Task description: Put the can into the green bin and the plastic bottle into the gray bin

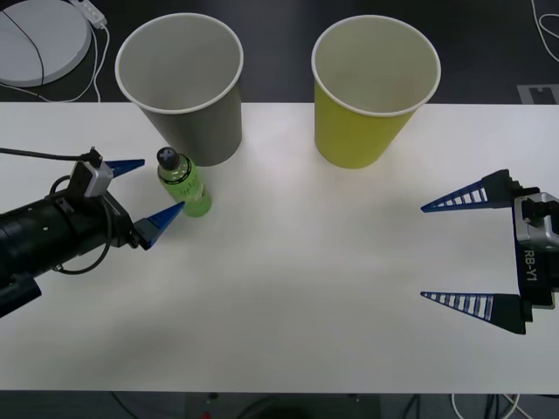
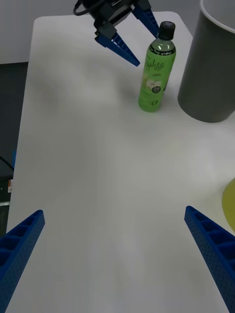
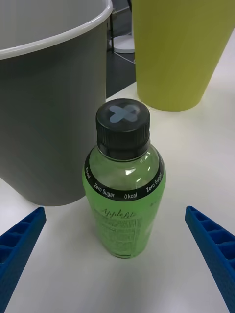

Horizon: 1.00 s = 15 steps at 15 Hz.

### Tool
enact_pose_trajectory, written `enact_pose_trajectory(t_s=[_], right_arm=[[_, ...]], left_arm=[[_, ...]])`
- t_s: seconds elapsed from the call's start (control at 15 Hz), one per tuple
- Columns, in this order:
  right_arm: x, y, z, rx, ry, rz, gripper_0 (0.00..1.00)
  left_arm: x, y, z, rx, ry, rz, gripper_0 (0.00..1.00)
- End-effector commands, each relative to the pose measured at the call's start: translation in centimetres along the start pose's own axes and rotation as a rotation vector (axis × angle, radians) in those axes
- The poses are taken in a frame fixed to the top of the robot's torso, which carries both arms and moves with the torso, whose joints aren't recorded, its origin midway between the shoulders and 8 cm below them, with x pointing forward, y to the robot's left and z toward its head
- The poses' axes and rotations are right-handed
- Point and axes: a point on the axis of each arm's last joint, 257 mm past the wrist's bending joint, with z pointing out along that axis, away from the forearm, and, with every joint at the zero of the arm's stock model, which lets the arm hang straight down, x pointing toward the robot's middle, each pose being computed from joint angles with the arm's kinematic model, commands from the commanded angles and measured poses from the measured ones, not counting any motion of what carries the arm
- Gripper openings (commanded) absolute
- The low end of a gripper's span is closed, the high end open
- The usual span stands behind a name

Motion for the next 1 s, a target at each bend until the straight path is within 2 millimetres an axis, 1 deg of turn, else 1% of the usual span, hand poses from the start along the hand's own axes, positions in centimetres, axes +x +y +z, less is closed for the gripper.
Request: enact_pose_trajectory(t_s=[0.07,0.47,0.8,1.0], right_arm=[[0.0,0.0,0.0,0.0,0.0,0.0,1.0],[0.0,0.0,0.0,0.0,0.0,0.0,1.0],[0.0,0.0,0.0,0.0,0.0,0.0,1.0],[0.0,0.0,0.0,0.0,0.0,0.0,1.0]], left_arm=[[-0.3,0.3,0.8,-0.01,-0.012,-0.007,1.0],[-0.7,-0.5,3.0,0.003,-0.022,-0.006,1.0],[-0.9,-0.9,4.3,-0.005,-0.039,-0.02,1.0],[-0.6,-1.2,4.9,-0.01,-0.039,-0.029,1.0]])
